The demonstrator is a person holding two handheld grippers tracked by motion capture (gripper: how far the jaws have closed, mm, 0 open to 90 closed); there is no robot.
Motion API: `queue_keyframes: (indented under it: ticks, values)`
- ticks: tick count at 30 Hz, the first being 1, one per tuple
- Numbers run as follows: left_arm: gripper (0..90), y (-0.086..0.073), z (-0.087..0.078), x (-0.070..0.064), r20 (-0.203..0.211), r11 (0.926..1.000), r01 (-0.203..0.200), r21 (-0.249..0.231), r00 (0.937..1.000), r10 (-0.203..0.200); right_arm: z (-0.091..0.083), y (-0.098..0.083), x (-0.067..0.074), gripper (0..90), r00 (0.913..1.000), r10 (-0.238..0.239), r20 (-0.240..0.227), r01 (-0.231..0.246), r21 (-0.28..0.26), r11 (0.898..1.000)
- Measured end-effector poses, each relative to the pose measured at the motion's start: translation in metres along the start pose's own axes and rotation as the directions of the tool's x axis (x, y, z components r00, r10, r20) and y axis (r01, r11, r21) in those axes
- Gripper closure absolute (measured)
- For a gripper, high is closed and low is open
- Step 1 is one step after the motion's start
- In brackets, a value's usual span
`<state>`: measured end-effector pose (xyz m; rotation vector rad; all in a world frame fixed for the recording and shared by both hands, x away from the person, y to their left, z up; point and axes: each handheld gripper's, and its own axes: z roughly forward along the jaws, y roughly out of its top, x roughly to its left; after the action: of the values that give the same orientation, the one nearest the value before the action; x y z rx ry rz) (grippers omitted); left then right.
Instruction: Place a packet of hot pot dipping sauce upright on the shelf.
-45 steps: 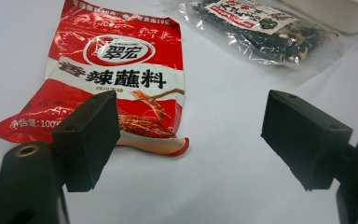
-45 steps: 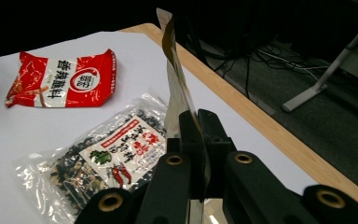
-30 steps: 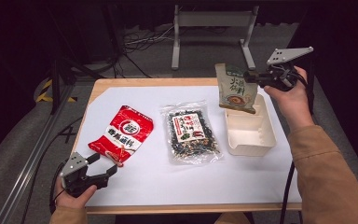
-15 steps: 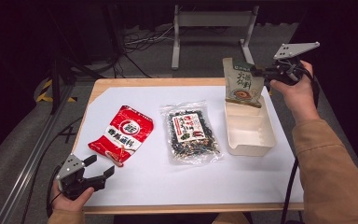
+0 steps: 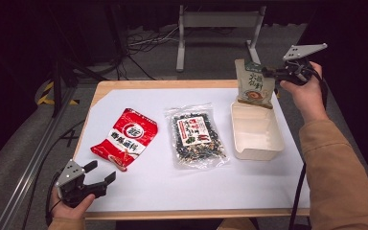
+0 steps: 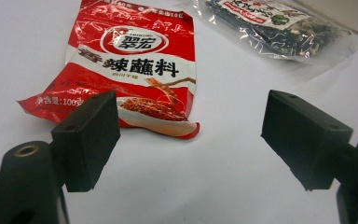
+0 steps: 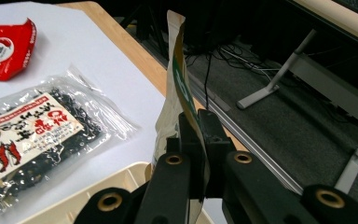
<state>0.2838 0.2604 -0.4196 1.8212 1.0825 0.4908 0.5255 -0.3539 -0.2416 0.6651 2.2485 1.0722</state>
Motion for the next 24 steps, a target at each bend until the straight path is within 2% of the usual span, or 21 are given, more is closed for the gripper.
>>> queue_keyframes:
  ticks: [12, 24]
  values:
    - [19.4, 0.000, 0.000, 0.001, 0.004, 1.0000, 0.001, -0.004, 1.0000, -0.001, 0.020, -0.005, 0.001, 89.8, 0.9998, -0.018, -0.005, 0.018, 0.034, 0.999]
    - [19.4, 0.002, 0.003, 0.000, 0.015, 1.0000, -0.002, -0.002, 0.9999, 0.002, 0.030, -0.005, 0.014, 89.4, 0.9983, -0.039, -0.044, 0.040, 0.032, 0.999]
